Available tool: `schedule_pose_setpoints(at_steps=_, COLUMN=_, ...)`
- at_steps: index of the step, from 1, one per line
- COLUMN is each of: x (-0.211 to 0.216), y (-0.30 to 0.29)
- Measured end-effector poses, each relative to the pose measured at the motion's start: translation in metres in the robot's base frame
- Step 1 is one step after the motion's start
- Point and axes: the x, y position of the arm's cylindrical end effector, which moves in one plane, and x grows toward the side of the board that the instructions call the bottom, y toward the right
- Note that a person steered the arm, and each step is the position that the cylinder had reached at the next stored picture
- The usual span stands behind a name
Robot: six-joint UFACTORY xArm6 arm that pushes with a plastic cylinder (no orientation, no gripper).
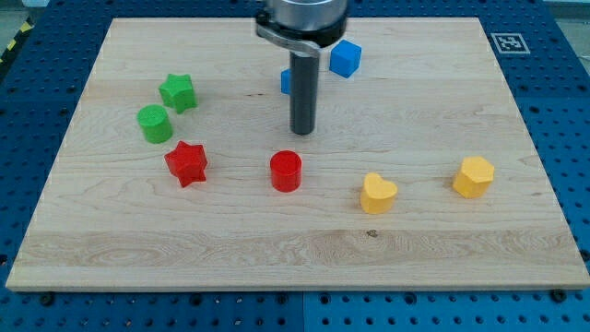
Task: Move your arm closer to red star
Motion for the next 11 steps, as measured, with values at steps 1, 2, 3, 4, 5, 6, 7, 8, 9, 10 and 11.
schedule_pose_setpoints(at_steps=1, x=0.000, y=-0.010)
schedule_pose_setpoints(at_steps=2, x=0.000, y=-0.026)
schedule_pose_setpoints(at_steps=3, x=0.000, y=-0.034)
schedule_pose_setpoints(at_steps=4, x=0.002, y=-0.045)
schedule_pose_setpoints(at_steps=5, x=0.003, y=-0.055)
schedule_pose_setpoints(at_steps=6, x=0.003, y=-0.055)
schedule_pose_setpoints(at_steps=7, x=0.007, y=-0.066)
schedule_pose_setpoints(at_steps=8, x=0.008, y=-0.070)
schedule_pose_setpoints(at_steps=9, x=0.008, y=-0.070)
schedule_pose_setpoints(at_steps=10, x=0.008, y=-0.083)
schedule_pose_setpoints(at_steps=11, x=0.018, y=-0.091)
